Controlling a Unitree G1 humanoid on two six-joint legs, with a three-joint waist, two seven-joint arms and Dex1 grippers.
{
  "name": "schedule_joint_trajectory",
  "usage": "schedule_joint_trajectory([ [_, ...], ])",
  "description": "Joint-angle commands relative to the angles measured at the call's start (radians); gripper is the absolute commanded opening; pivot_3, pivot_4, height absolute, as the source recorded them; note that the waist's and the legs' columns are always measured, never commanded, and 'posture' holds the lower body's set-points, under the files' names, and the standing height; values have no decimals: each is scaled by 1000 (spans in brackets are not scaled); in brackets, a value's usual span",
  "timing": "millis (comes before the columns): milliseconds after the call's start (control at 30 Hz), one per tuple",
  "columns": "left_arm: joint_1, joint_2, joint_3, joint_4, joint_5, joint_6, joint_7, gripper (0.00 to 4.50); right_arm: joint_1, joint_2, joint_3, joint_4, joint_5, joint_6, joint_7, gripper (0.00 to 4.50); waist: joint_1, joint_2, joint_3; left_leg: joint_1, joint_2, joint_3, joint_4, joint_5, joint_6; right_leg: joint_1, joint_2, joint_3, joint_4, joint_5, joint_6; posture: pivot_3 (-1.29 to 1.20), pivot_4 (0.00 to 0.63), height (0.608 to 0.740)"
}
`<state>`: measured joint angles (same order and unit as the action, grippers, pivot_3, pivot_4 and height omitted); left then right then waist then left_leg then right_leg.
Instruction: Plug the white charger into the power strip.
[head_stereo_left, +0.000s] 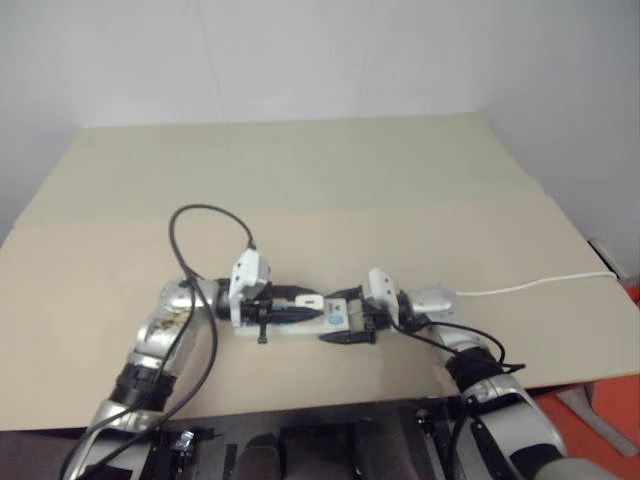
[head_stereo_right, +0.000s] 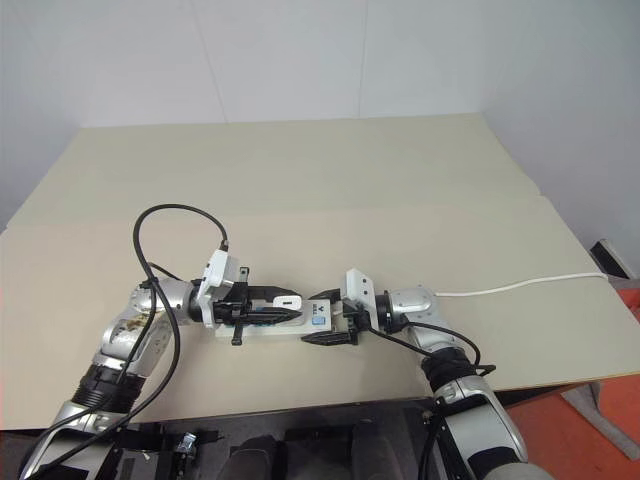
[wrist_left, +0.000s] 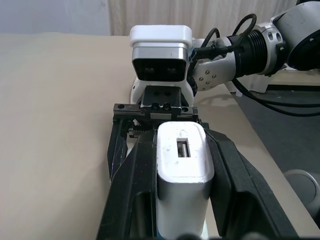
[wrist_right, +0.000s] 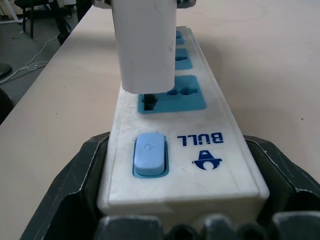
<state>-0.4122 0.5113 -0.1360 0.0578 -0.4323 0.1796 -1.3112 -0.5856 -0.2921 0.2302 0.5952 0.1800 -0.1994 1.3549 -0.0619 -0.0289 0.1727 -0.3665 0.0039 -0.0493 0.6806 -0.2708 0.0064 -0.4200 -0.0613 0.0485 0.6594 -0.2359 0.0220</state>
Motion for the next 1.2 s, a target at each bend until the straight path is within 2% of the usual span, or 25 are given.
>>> schedule_joint_trajectory([
  [33,-13,8,7,13,7,-16,-11,1014,16,-10,3,2,-12,24,-10,3422,0,0,0,0,0,0,0,0,0,0,0,0,0,0,0,0,150,740],
  [400,-14,25,-22,82,47,-65,-56,1014,20,-9,2,-9,-11,31,-14,3422,-2,0,0,0,0,0,0,0,0,0,0,0,-1,0,0,0,150,740],
  [967,68,71,-36,151,97,-126,-49,1014,19,-11,8,-17,-5,42,-8,3422,-8,0,-1,4,2,1,-3,0,0,2,1,0,-2,0,0,0,150,740],
  [1200,48,76,-33,147,78,-114,-52,1014,19,-11,10,-20,-5,47,-10,3422,-8,0,-1,6,3,1,-4,0,0,4,2,0,-2,0,0,0,150,740],
])
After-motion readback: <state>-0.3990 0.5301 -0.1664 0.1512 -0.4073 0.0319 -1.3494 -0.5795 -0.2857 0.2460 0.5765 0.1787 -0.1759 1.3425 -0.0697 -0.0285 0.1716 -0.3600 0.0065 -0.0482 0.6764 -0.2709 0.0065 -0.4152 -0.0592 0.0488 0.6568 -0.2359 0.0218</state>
